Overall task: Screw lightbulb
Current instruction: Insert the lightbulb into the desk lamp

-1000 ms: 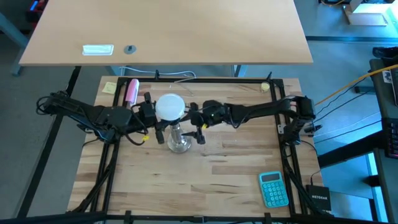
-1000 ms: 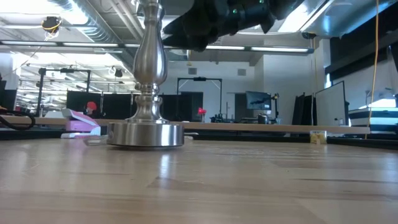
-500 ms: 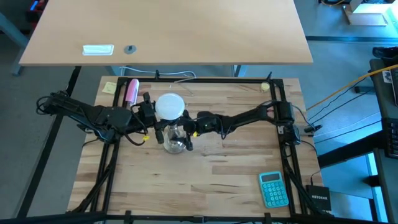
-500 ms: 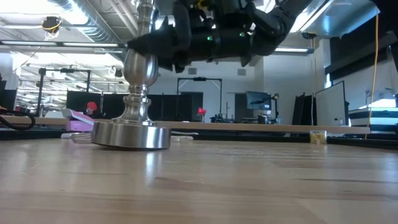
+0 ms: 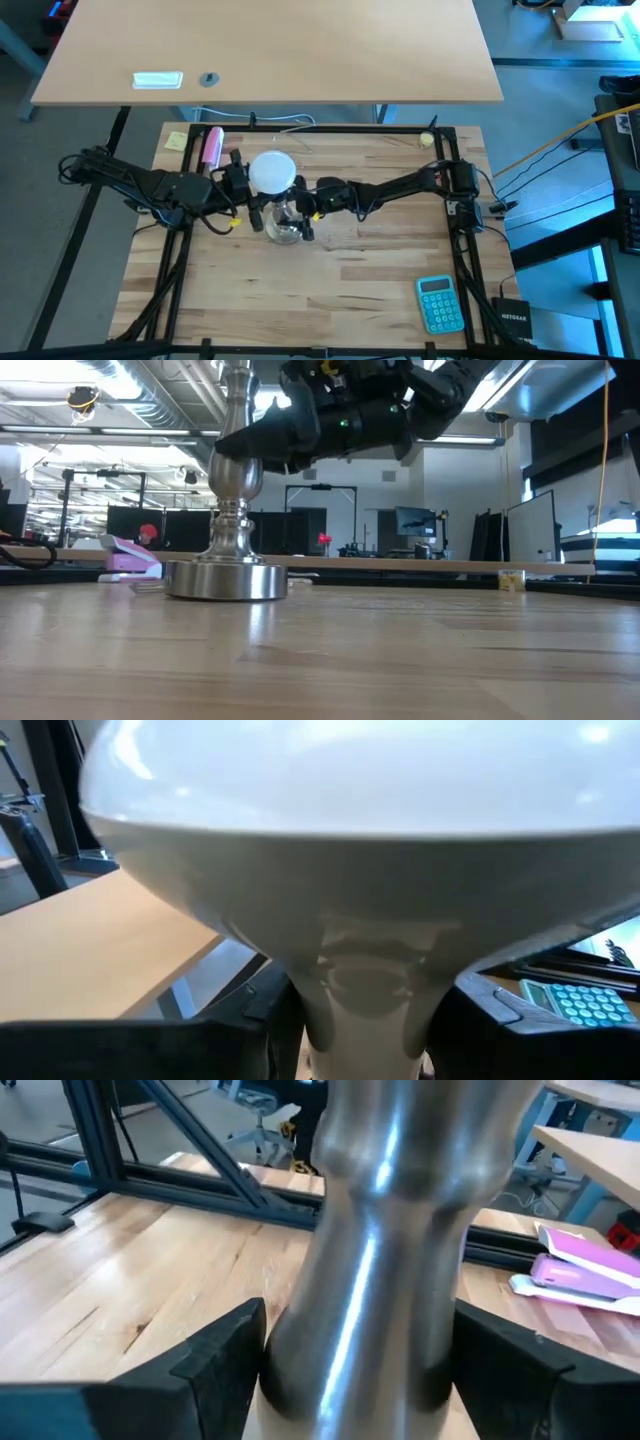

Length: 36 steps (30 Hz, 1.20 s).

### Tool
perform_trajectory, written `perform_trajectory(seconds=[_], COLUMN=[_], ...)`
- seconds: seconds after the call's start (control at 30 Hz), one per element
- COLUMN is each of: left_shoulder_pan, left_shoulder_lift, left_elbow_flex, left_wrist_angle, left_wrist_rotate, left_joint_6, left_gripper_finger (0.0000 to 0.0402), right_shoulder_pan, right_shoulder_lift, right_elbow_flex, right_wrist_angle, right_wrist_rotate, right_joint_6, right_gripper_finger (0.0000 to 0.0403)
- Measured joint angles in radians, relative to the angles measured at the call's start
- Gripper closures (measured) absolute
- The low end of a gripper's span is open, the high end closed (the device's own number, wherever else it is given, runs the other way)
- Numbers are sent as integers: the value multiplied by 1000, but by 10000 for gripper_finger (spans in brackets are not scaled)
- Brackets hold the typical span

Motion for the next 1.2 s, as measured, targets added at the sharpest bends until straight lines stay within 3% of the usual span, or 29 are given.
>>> perform_trajectory(seconds=[0.27,0.43,0.6,0.73,0.8,0.9,1.07,1.2], left_shoulder_pan=[1,0,0,0,0,0,4,18], left_shoulder_lift=[0,0,0,0,0,0,1,1], left_elbow_flex=[0,0,0,0,0,0,0,0], left_wrist_angle=[-2,-4,-4,-4,-4,-4,-3,-2], left_wrist_rotate=[-2,-2,-2,-2,-2,-2,-2,-2], left_joint_6=[-1,-5,-7,-8,-11,-14,-21,-31], left_gripper_finger=[249,249,249,249,249,249,249,249], right_shoulder_pan=[-17,-25,-40,-62,-74,-90,-67,-31], right_shoulder_lift=[-52,-103,-187,-269,-297,-307,-249,-136], right_elbow_flex=[0,2,2,1,-41,-174,-411,-442], right_wrist_angle=[-47,-112,-269,-472,-487,-348,40,218], right_wrist_rotate=[-63,-93,-46,-30,-36,-58,-59,-60], right_joint_6=[51,36,1,-83,-100,-90,-66,-27], right_gripper_finger=[114,89,64,62,65,72,82,87])
